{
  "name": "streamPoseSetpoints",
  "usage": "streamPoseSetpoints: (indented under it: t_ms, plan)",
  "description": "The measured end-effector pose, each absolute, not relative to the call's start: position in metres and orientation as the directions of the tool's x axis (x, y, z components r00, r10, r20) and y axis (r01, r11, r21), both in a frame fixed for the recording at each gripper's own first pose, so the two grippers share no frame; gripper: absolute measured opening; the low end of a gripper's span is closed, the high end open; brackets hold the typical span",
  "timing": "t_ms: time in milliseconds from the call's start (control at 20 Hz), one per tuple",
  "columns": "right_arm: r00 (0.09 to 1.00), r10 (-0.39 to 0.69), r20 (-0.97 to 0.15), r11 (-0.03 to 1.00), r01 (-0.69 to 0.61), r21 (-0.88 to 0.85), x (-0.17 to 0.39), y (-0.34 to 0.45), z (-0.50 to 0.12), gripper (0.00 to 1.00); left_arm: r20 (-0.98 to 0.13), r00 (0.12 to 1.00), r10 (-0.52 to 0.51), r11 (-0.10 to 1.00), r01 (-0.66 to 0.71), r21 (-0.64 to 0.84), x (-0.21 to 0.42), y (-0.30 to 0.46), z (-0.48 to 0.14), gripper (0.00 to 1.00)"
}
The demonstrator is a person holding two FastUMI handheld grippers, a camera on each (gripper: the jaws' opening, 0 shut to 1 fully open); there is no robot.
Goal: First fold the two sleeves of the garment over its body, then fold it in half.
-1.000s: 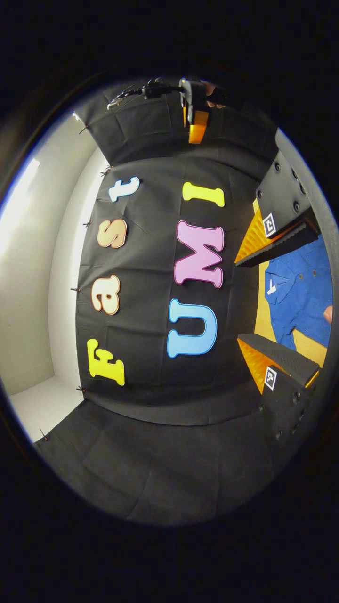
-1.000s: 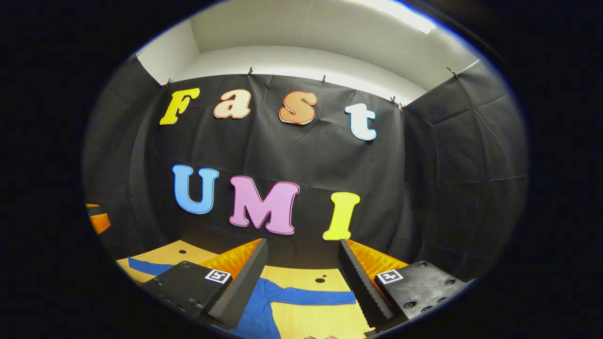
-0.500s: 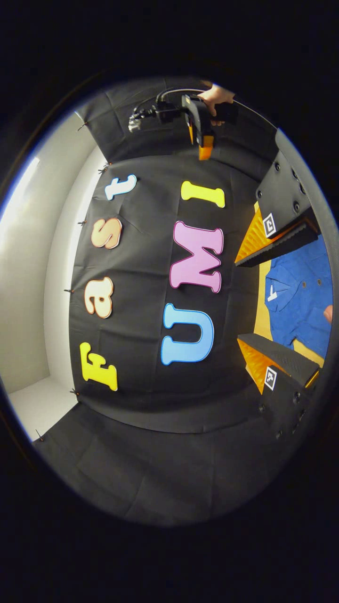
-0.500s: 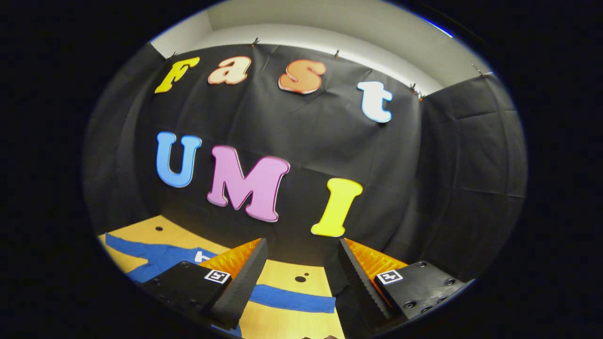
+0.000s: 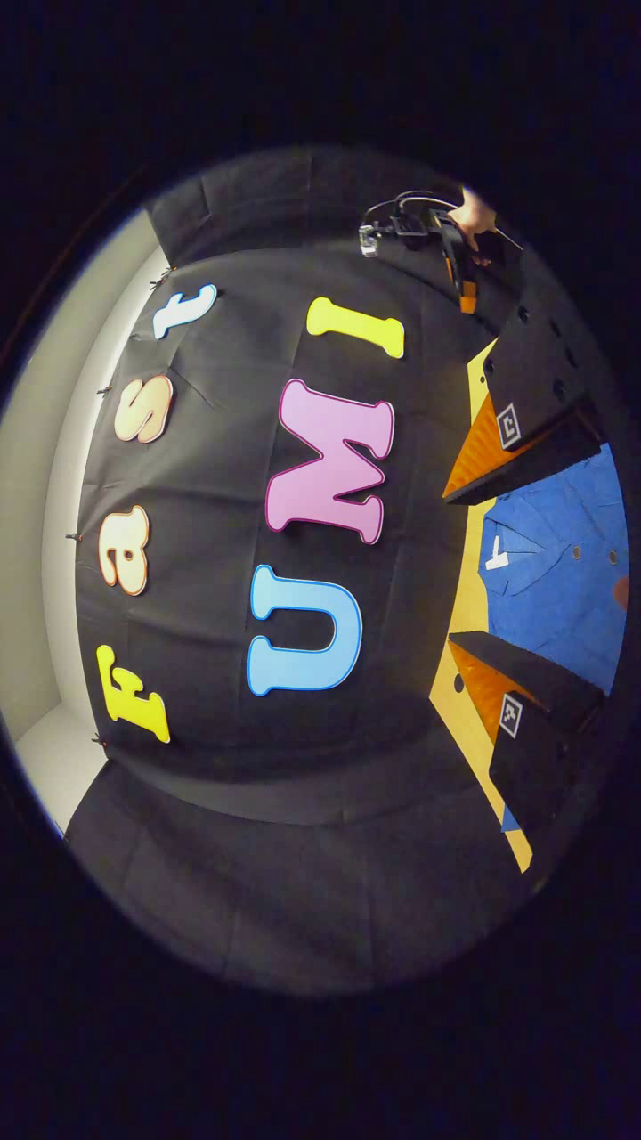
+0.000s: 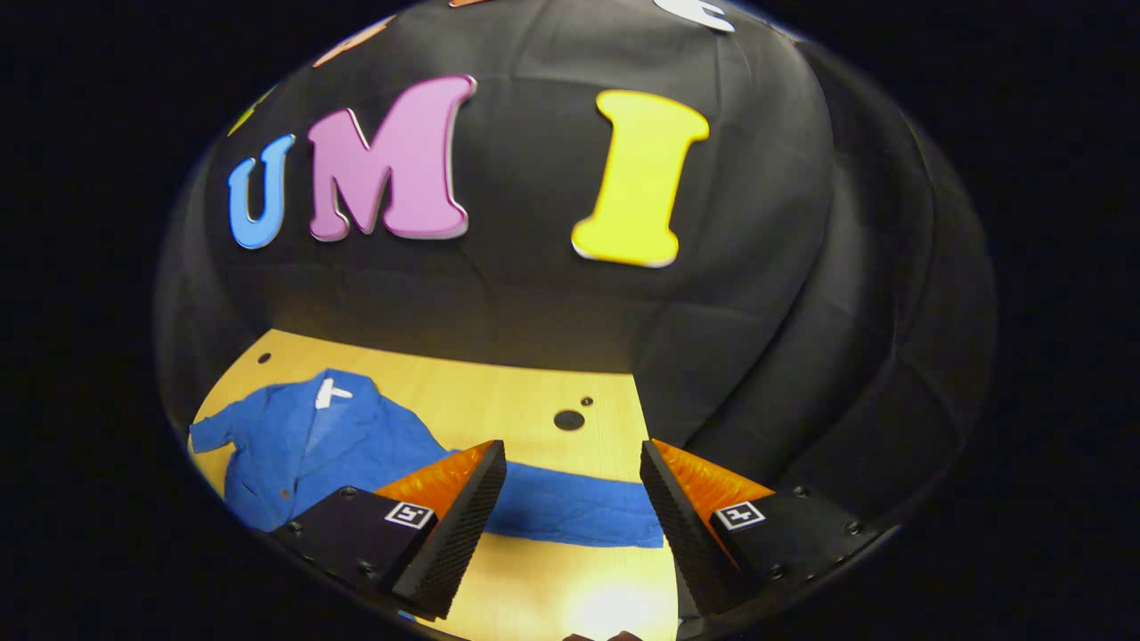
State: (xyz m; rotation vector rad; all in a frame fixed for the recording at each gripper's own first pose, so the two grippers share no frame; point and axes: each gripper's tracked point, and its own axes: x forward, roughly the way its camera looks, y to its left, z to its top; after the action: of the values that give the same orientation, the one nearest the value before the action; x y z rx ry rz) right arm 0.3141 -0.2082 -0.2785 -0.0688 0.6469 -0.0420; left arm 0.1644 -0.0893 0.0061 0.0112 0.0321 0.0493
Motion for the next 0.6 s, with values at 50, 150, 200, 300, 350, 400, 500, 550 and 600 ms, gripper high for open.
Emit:
streamPoseSetpoints:
  t_ms: [50,150,200,300,350,400,500,550,600]
  plan:
    - [0.75,-0.065,-0.658,0.998,0.039,-0.054,0.312,-0.22,-0.308,0.98,-0.035,0.998,0.05,0.998,-0.049,0.036,0.17,-0.093,0.005,0.82]
    - [0.672,-0.079,-0.736,0.992,0.126,0.008,0.31,-0.242,-0.364,0.99,-0.026,0.998,0.05,0.994,-0.047,0.096,0.182,-0.102,0.008,0.82]
    - [0.635,-0.094,-0.767,0.986,0.167,0.018,0.308,-0.255,-0.381,0.99,-0.026,0.999,0.048,0.993,-0.045,0.109,0.188,-0.107,0.009,0.82]
    - [0.58,-0.111,-0.807,0.979,0.202,0.01,0.306,-0.272,-0.415,0.98,-0.051,0.998,0.028,0.994,-0.023,0.103,0.198,-0.119,0.005,0.82]
    - [0.558,-0.115,-0.822,0.978,0.209,0.005,0.307,-0.278,-0.43,0.99,-0.059,0.998,0.021,0.995,-0.015,0.096,0.202,-0.123,0.003,0.82]
    - [0.533,-0.111,-0.839,0.977,0.215,0.008,0.304,-0.282,-0.44,0.99,-0.06,0.998,0.018,0.996,-0.012,0.094,0.205,-0.126,0.004,0.82]
    - [0.484,-0.112,-0.868,0.97,0.243,0.01,0.302,-0.29,-0.46,0.99,-0.064,0.998,0.016,0.994,-0.009,0.105,0.206,-0.13,0.003,0.82]
    - [0.457,-0.122,-0.881,0.969,0.248,-0.006,0.3,-0.293,-0.468,0.99,-0.069,0.997,0.018,0.993,-0.01,0.116,0.207,-0.129,0.001,0.82]
    - [0.445,-0.135,-0.885,0.968,0.25,-0.022,0.3,-0.295,-0.476,0.99,-0.078,0.997,0.022,0.992,-0.012,0.129,0.206,-0.129,-0.001,0.82]
